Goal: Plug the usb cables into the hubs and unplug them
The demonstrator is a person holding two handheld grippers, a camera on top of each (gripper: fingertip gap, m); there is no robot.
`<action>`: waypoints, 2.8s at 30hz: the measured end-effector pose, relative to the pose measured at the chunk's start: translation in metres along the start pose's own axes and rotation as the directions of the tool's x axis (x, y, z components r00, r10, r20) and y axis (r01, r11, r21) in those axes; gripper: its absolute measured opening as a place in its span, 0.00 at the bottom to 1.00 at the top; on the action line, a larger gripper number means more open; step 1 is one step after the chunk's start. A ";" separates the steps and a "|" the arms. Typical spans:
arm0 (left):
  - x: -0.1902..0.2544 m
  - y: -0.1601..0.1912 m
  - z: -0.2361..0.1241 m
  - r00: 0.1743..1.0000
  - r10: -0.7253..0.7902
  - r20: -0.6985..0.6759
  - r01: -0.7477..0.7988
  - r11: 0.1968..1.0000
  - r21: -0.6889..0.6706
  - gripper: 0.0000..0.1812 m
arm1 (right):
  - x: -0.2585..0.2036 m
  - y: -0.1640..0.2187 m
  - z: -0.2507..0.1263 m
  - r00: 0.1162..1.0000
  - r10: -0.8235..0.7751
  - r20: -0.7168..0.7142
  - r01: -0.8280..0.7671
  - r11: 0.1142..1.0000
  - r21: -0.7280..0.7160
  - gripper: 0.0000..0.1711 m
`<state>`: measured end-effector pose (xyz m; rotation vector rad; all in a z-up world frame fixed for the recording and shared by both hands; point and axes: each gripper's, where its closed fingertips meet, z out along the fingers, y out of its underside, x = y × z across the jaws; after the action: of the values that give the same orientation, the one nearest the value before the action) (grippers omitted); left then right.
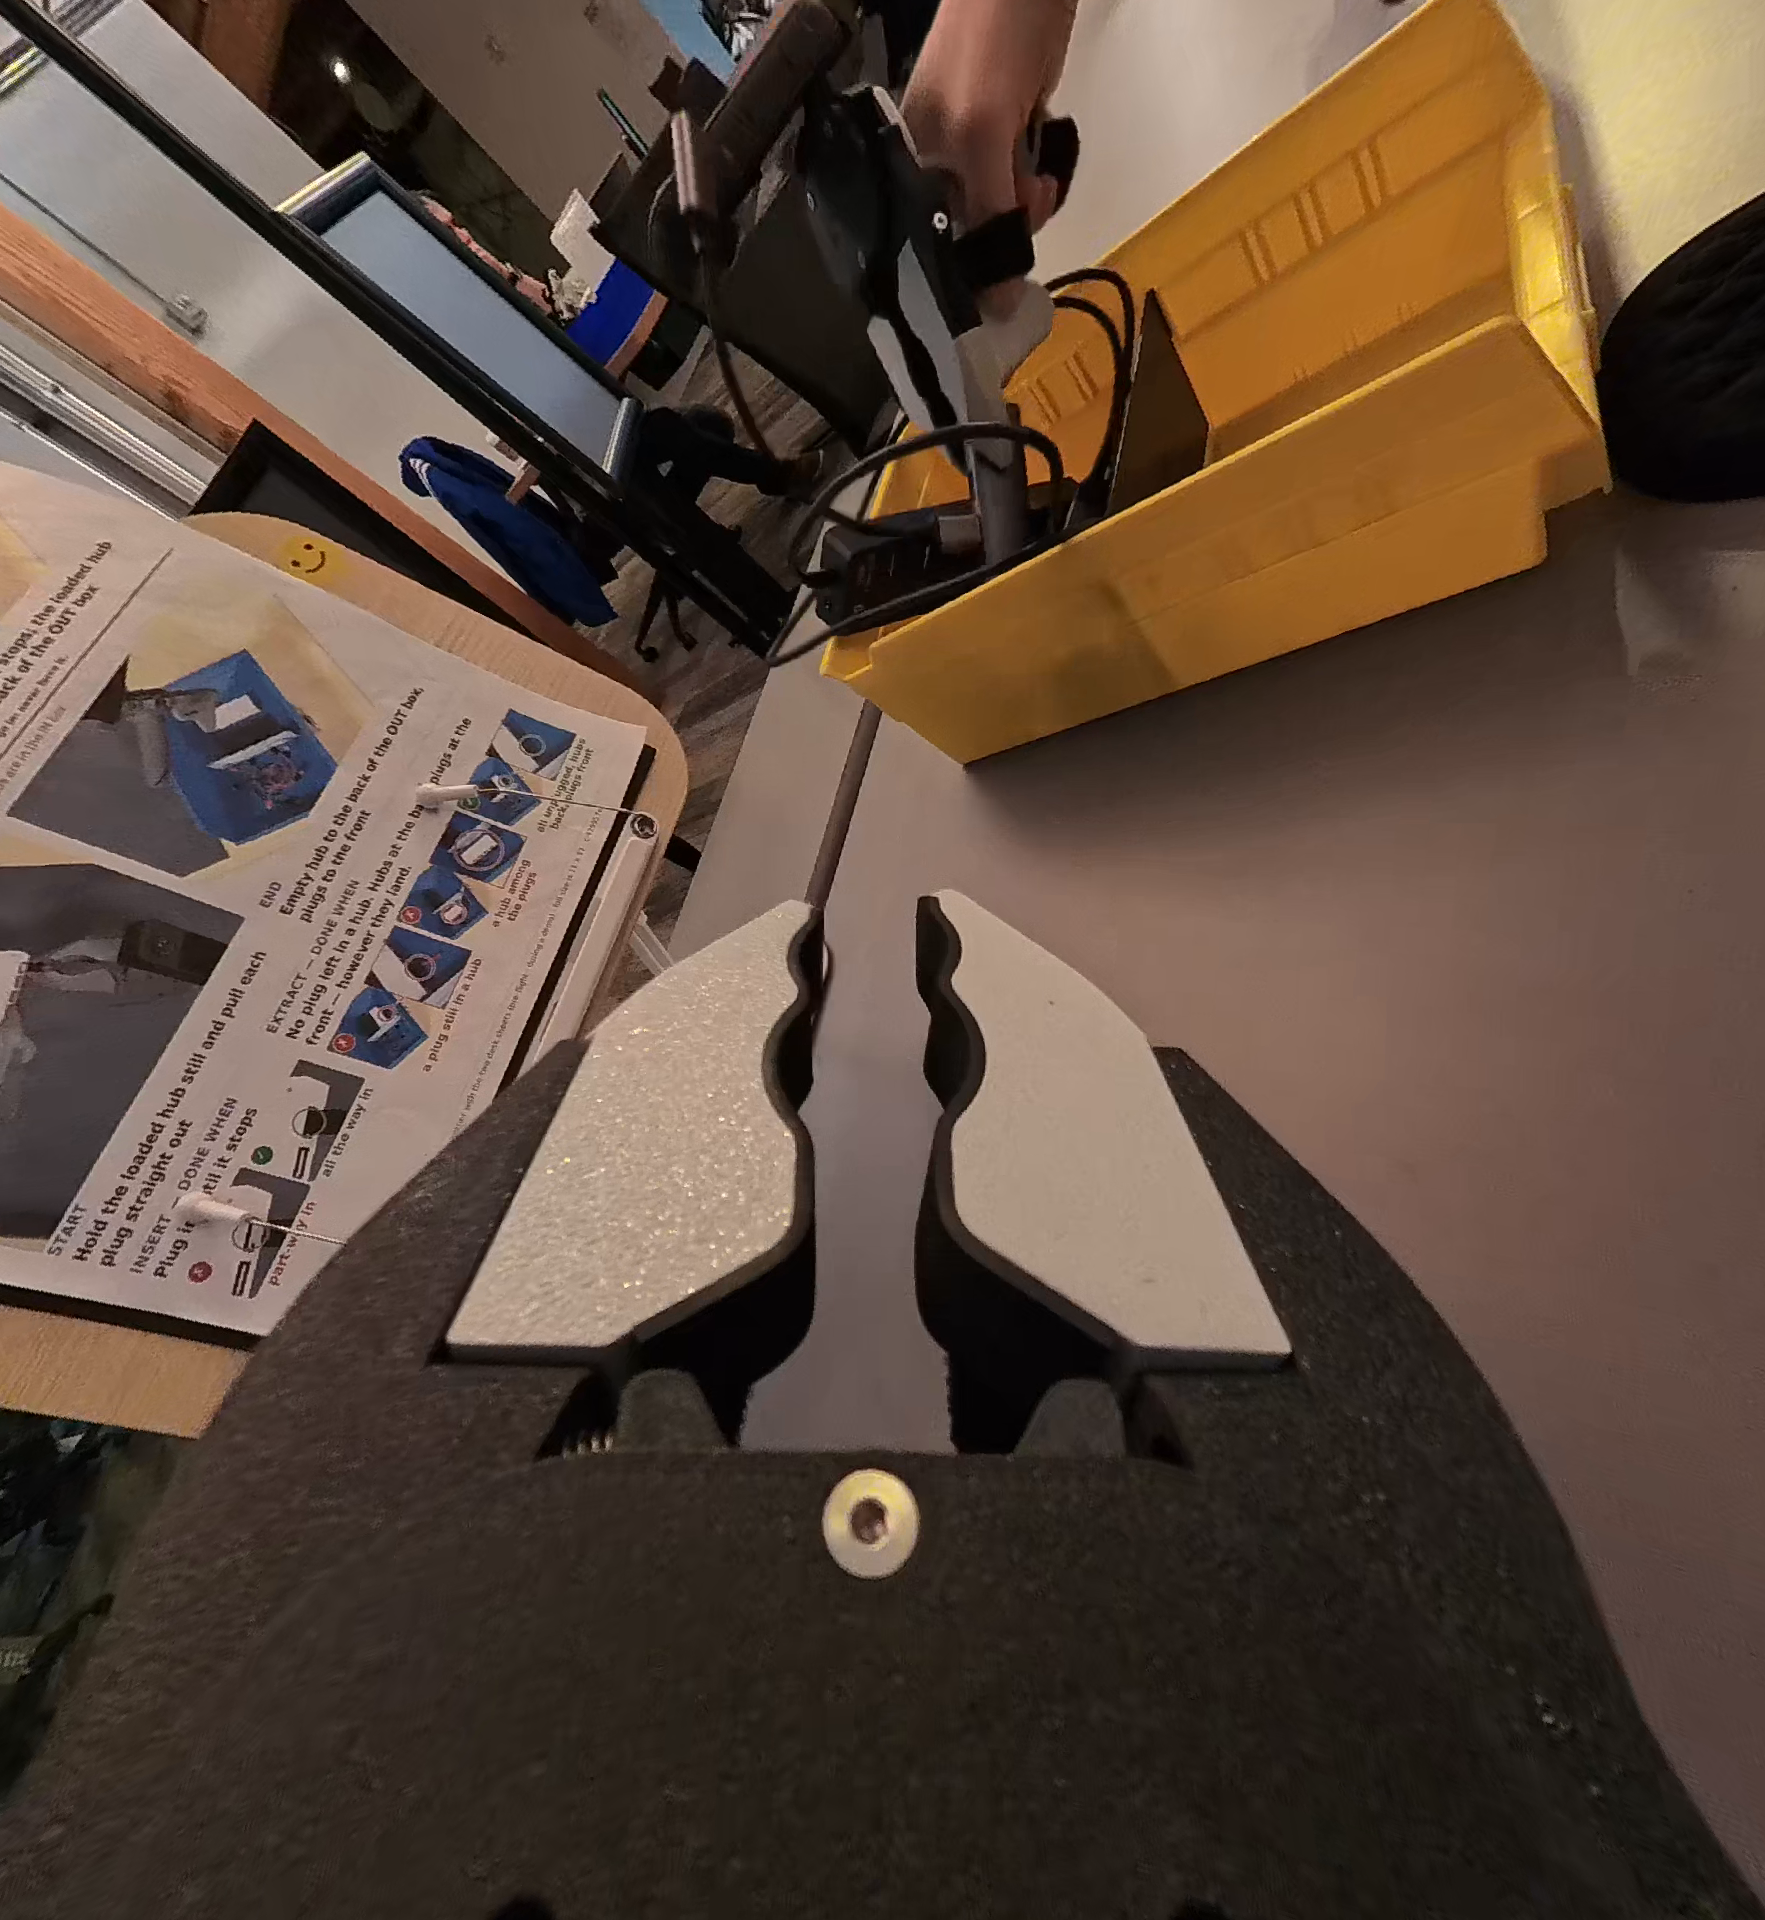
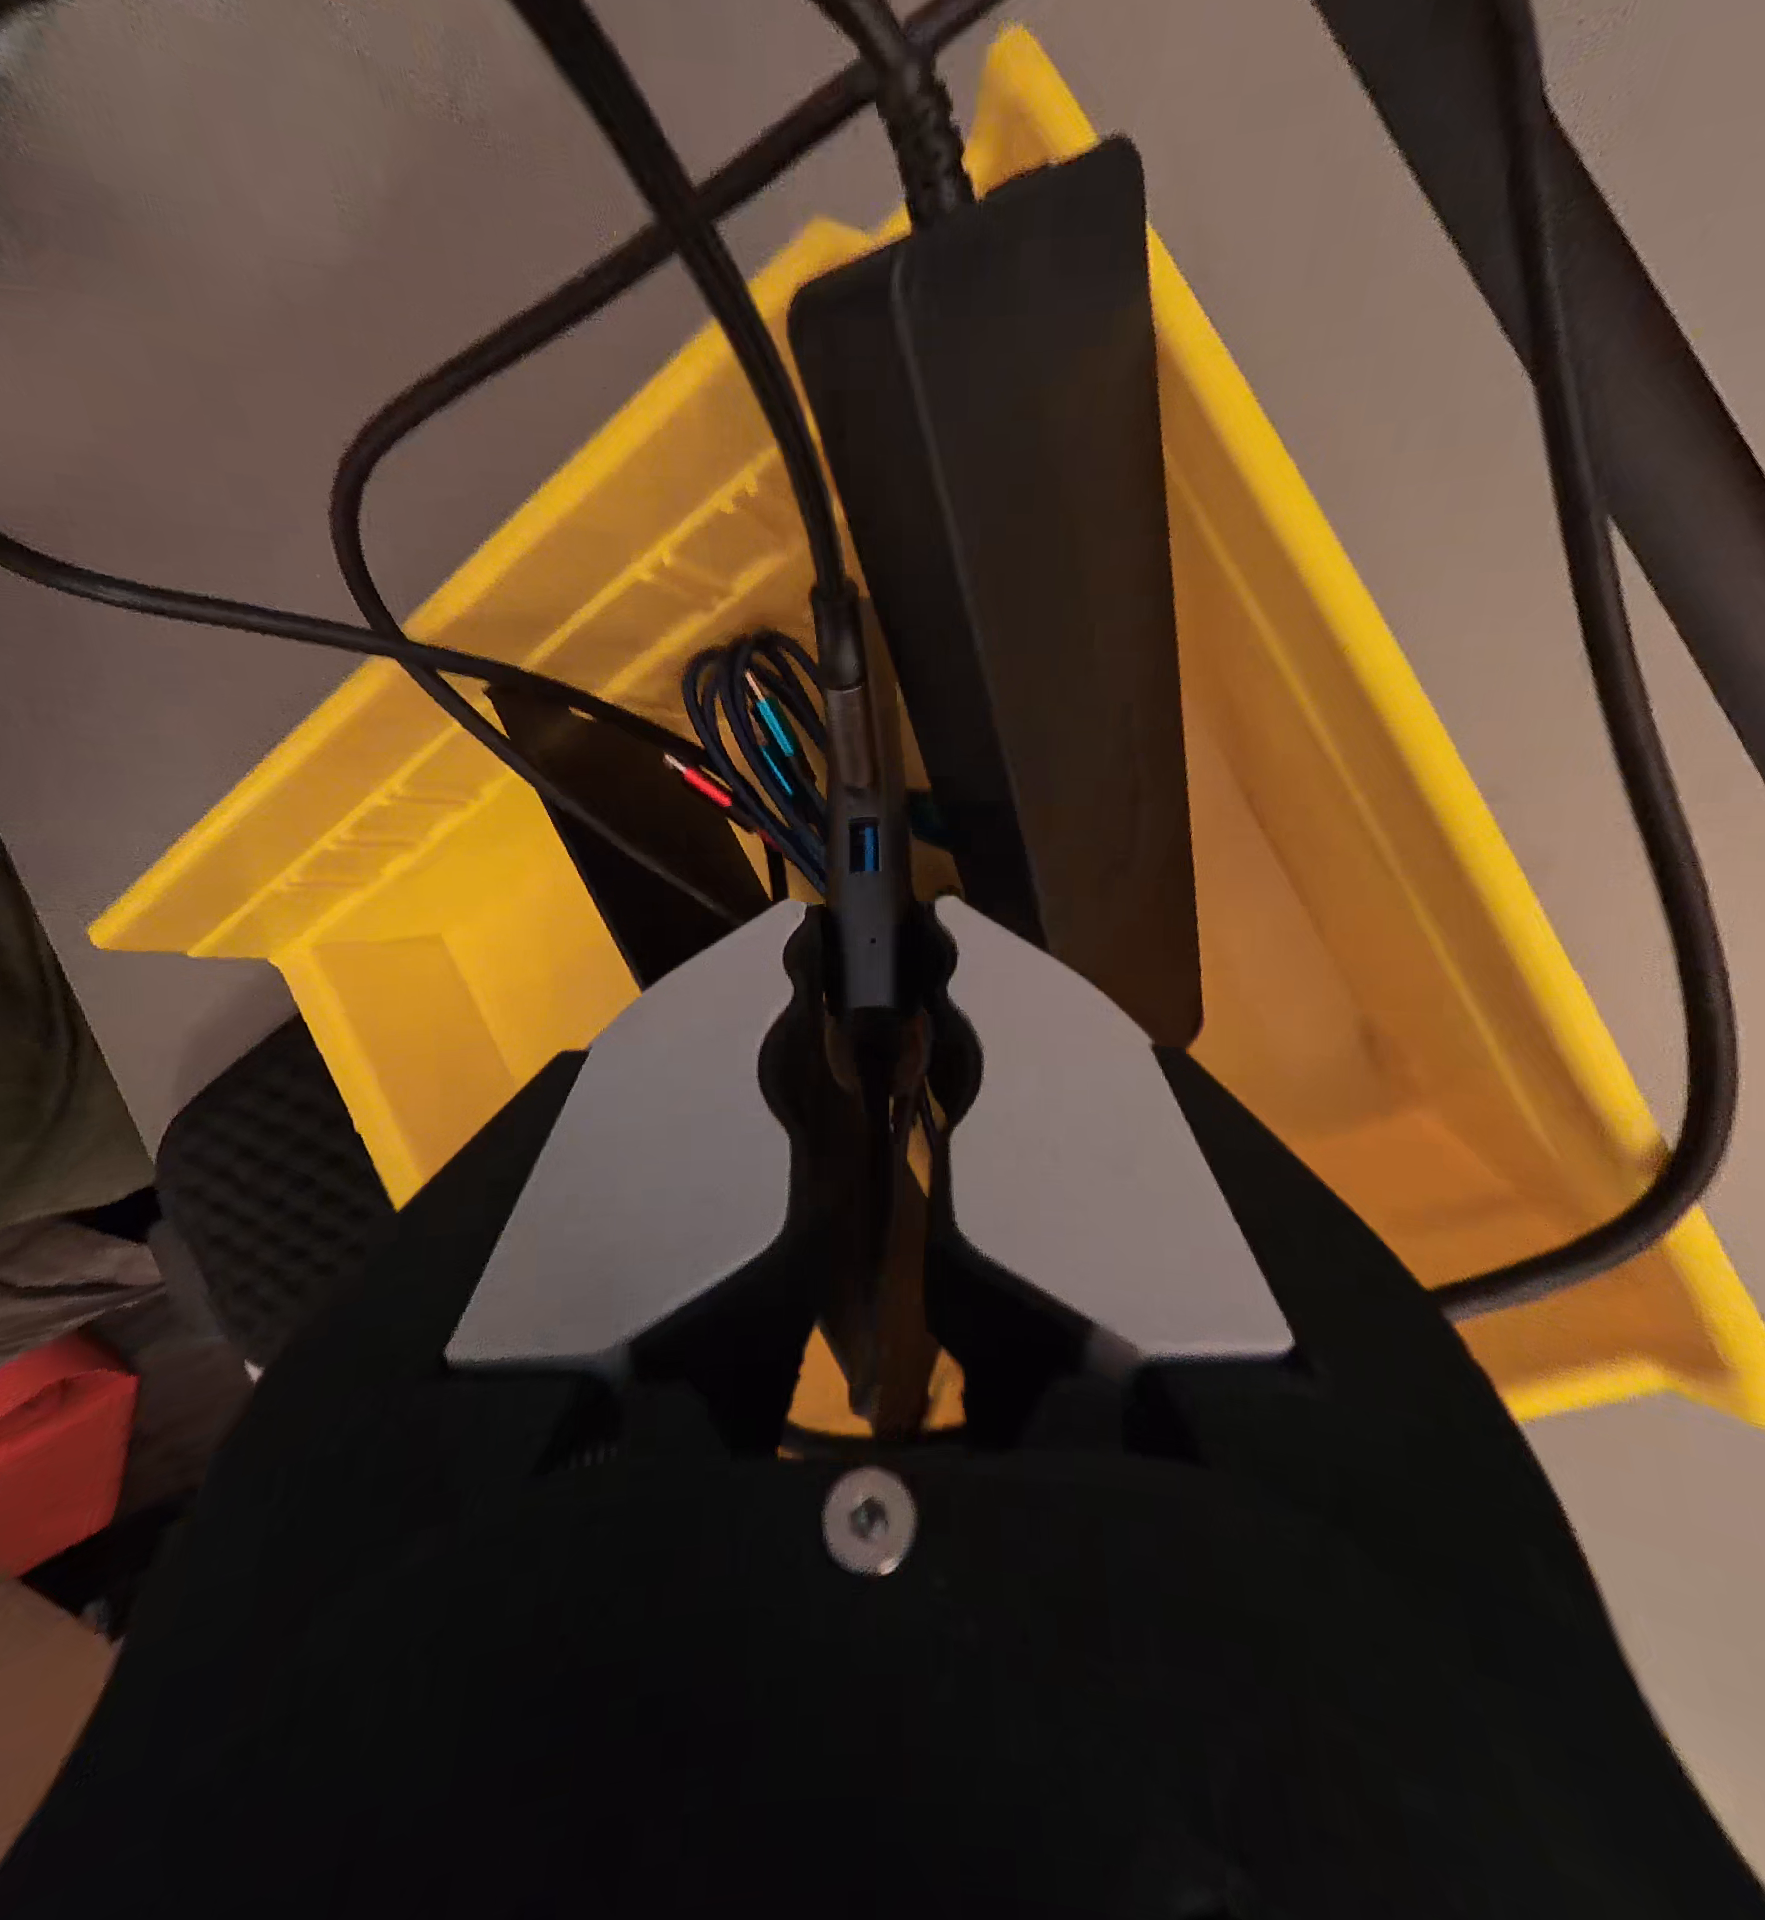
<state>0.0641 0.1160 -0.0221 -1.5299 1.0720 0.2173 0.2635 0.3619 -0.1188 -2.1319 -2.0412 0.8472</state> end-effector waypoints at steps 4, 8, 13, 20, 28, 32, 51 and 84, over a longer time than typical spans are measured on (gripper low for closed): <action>0.001 0.001 0.001 1.000 0.004 -0.002 -0.004 1.000 -0.005 0.09 | 0.001 -0.001 -0.002 1.000 0.005 0.014 -0.006 0.997 0.074 0.15; -0.005 0.000 -0.003 1.000 0.000 0.014 0.000 1.000 -0.004 0.09 | -0.001 -0.005 -0.026 1.000 0.004 -0.004 -0.003 0.974 0.228 0.16; -0.020 -0.004 -0.017 0.998 -0.014 0.065 0.015 1.000 -0.011 0.09 | -0.004 -0.006 -0.099 0.967 0.185 -0.176 -0.036 0.780 0.625 0.20; -0.060 0.024 -0.053 0.955 -0.201 0.217 0.250 0.942 -0.224 0.12 | 0.003 0.095 -0.084 0.724 0.634 -0.271 -0.439 0.727 0.527 0.24; -0.082 0.122 -0.185 0.594 -0.542 0.594 0.801 0.467 -0.375 0.14 | 0.004 0.125 -0.045 0.637 0.750 -0.177 -0.668 0.652 0.359 0.20; -0.074 0.195 -0.251 0.397 -0.487 0.778 0.918 0.195 -0.346 0.19 | -0.003 0.132 -0.026 0.593 0.795 -0.125 -0.757 0.604 0.251 0.11; 0.000 0.277 -0.234 0.342 -0.631 0.697 0.802 -0.189 -0.566 0.08 | -0.062 0.084 0.022 0.663 0.714 -0.224 -0.734 0.679 -0.009 0.07; 0.057 0.198 -0.178 0.410 -0.817 0.406 0.575 -0.114 -0.811 0.12 | -0.126 0.001 0.027 0.773 0.543 -0.329 -0.534 0.836 0.126 0.12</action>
<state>-0.1209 -0.0419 -0.1448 -3.0529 -0.0849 -0.2630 0.2571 0.2350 -0.0995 -2.6649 -1.2465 0.4599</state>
